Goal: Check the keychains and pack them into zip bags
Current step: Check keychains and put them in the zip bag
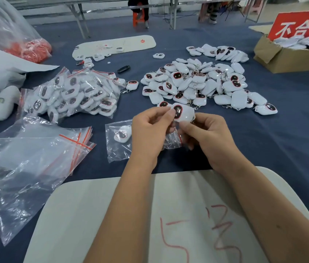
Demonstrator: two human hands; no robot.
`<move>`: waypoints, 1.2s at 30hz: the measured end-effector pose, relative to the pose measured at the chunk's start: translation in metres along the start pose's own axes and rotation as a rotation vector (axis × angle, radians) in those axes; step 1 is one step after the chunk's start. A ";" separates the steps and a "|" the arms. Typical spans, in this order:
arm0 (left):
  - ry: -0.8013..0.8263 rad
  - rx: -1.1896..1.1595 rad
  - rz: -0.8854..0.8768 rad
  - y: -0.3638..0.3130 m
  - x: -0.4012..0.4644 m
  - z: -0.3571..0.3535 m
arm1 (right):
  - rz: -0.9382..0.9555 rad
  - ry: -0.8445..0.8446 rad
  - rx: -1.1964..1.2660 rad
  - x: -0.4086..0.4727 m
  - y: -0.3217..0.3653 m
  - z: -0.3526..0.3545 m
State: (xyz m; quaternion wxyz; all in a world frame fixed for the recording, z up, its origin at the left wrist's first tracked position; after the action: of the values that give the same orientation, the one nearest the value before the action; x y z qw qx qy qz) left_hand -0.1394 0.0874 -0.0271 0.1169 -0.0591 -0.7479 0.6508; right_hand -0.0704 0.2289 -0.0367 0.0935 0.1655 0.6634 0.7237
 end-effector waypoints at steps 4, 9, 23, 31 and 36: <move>-0.061 -0.041 -0.007 0.002 0.000 0.002 | -0.004 0.159 -0.144 -0.001 -0.002 -0.010; -0.015 0.093 -0.082 0.000 0.007 0.011 | 0.031 0.093 -0.104 -0.004 0.002 -0.014; 0.106 0.086 -0.072 0.003 0.004 0.006 | 0.014 -0.006 -0.061 -0.005 0.006 -0.005; 0.094 0.134 -0.102 0.000 0.005 0.004 | -0.003 -0.006 -0.054 -0.004 0.005 -0.003; 0.110 0.173 -0.155 -0.001 0.002 0.001 | -0.012 -0.032 -0.005 -0.003 0.004 -0.003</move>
State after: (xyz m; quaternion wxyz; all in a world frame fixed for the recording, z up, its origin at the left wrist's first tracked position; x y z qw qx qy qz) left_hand -0.1417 0.0863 -0.0258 0.2123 -0.0266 -0.6837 0.6977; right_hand -0.0682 0.2250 -0.0335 0.1090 0.1730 0.6609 0.7221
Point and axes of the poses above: each hand's wrist, its own x-axis towards the middle knuckle, its own z-axis out of the back of the hand, y = z × x, the point moved 5 cm from there along x, towards the middle knuckle, and after that the axes turned 2 degrees about -z, right-handed, at the moved point
